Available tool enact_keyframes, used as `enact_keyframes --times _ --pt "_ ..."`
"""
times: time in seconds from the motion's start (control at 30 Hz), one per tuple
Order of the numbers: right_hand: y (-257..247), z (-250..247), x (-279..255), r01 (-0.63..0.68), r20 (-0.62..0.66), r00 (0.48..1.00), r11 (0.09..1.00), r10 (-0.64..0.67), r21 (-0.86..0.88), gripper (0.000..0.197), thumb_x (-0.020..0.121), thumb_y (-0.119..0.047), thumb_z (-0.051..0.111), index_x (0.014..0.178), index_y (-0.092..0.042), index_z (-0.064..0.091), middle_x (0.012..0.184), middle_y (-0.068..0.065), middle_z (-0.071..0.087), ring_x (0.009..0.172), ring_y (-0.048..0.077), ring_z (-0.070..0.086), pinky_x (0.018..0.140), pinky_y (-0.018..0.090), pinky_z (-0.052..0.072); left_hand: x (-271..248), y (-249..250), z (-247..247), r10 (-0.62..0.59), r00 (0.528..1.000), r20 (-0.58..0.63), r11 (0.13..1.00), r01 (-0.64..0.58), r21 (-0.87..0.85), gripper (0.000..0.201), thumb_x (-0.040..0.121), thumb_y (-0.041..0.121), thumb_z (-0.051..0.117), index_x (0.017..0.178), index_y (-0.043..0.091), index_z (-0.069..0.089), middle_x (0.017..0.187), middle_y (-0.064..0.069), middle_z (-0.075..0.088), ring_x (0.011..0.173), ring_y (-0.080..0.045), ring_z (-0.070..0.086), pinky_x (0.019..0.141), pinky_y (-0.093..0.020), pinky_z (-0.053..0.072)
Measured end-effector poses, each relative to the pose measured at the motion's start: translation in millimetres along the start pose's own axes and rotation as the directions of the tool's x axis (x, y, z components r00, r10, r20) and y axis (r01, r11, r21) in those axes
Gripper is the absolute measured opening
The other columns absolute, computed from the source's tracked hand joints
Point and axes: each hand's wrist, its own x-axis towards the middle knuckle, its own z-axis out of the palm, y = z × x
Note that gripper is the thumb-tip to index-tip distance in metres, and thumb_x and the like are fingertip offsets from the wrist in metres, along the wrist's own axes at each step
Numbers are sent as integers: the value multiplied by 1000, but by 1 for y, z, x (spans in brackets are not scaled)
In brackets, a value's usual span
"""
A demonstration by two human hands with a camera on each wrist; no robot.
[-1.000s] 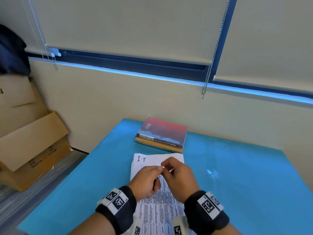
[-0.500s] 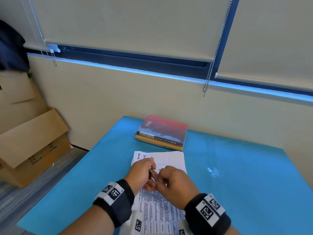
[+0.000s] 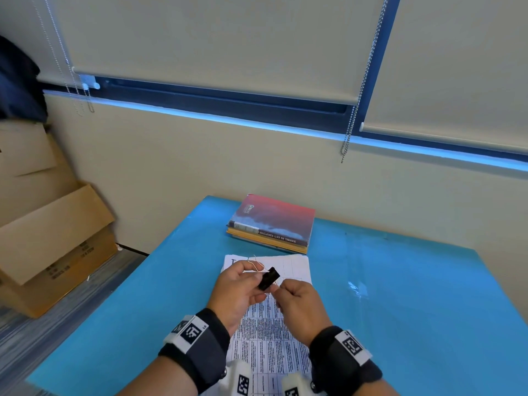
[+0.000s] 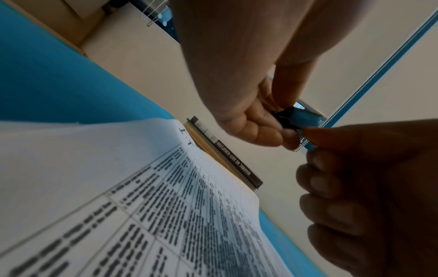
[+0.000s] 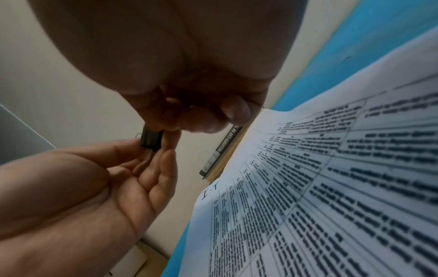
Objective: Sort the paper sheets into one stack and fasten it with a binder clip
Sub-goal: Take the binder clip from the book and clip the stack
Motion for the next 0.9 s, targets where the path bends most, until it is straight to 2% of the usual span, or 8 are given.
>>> enact_keyframes --times 0.13,0.23,0.3,0.4,0.5,0.6,0.73,0.9 --pt "5 1 4 -71 -17 997 994 72 86 37 89 -18 60 53 -16 52 49 0 43 45 13 35 52 31 31 -4 -1 1 2 1000 6 999 -2 37 23 94 -3 49 89 3 70 95 -22 74 83 -29 72 75 -36 57" --pt "7 3 5 -89 -37 995 992 92 92 36 89 -17 59 53 -16 52 47 -5 45 45 13 38 53 32 36 -4 -5 3 -4 1000 -4 999 5 42 13 95 5 57 92 3 69 88 -16 75 78 -23 72 75 -34 58" --pt "8 3 5 -81 -52 995 994 85 79 34 90 -20 60 58 -15 50 52 -3 49 49 14 44 53 32 40 -1 -8 5 -3 1000 -23 999 4 37 5 93 7 62 95 5 66 85 -10 72 76 -21 71 73 -33 57" --pt "10 1 3 -86 -26 995 982 91 166 28 90 -25 64 71 -9 51 69 7 53 56 18 52 49 23 41 5 -11 7 -24 998 -50 1000 24 -1 14 92 6 63 105 9 60 86 -11 72 78 -22 70 76 -36 57" --pt "12 2 4 -114 -23 992 972 121 207 37 89 -39 66 81 -5 53 76 10 60 59 16 56 49 19 43 10 -13 9 -41 998 -53 997 44 64 17 90 10 65 106 12 60 87 -10 74 81 -21 71 82 -39 57" --pt "16 5 14 -183 -72 976 957 204 225 42 90 -43 62 91 -2 56 89 17 71 59 15 58 51 21 46 18 -18 13 -37 999 -39 976 45 214 16 87 17 69 101 8 63 91 -11 74 80 -19 70 67 -30 53" --pt "23 5 28 -296 -26 945 889 325 350 44 93 -44 59 96 0 63 84 10 75 62 18 62 56 31 48 34 -25 13 -27 999 -27 941 34 337 14 86 18 72 94 10 64 88 -10 73 76 -18 67 63 -27 48" --pt "32 6 40 -380 56 912 784 407 490 41 93 -36 61 93 5 68 68 11 69 59 22 60 54 33 46 48 -29 9 -97 995 -5 905 90 417 13 85 14 73 91 7 64 82 -10 71 69 -19 65 61 -27 51"
